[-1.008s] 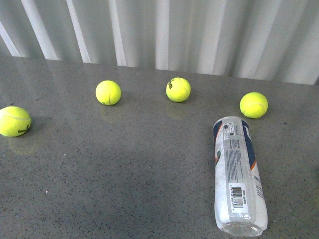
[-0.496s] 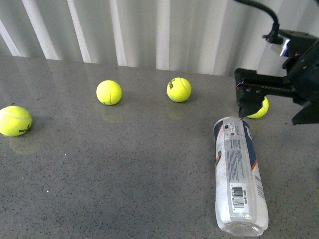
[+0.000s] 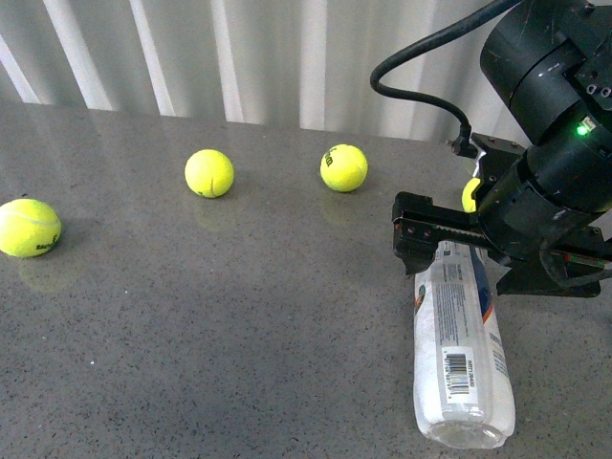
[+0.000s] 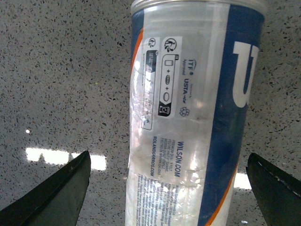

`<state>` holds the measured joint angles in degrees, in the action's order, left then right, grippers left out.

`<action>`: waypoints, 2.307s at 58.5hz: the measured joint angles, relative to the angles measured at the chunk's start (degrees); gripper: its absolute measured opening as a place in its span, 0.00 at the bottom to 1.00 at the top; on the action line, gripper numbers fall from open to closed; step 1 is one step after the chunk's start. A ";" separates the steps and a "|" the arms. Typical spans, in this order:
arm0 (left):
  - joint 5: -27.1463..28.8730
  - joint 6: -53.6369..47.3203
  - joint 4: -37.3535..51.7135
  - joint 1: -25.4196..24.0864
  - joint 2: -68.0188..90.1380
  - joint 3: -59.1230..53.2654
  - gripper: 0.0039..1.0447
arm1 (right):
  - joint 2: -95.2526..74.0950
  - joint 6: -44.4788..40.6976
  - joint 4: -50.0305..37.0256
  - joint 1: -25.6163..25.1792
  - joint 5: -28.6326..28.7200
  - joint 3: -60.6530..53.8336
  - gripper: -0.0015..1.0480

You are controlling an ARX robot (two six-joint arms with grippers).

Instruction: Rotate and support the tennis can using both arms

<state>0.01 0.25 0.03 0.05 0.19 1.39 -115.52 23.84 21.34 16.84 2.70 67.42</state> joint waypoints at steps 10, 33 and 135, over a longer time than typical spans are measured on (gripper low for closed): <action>0.02 0.00 0.00 0.00 0.00 0.00 0.94 | -1.42 0.00 -1.18 0.07 -0.07 -0.04 0.93; 0.00 0.00 0.00 0.00 0.00 0.00 0.94 | -2.23 0.00 -4.90 -0.02 0.00 -3.15 0.93; 0.00 0.00 0.00 0.00 0.00 0.00 0.94 | 13.73 -78.79 -54.16 6.69 -19.37 -22.91 0.06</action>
<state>0.01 0.25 0.03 0.05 0.19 1.39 -101.80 -54.96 -32.82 23.53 -16.67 44.51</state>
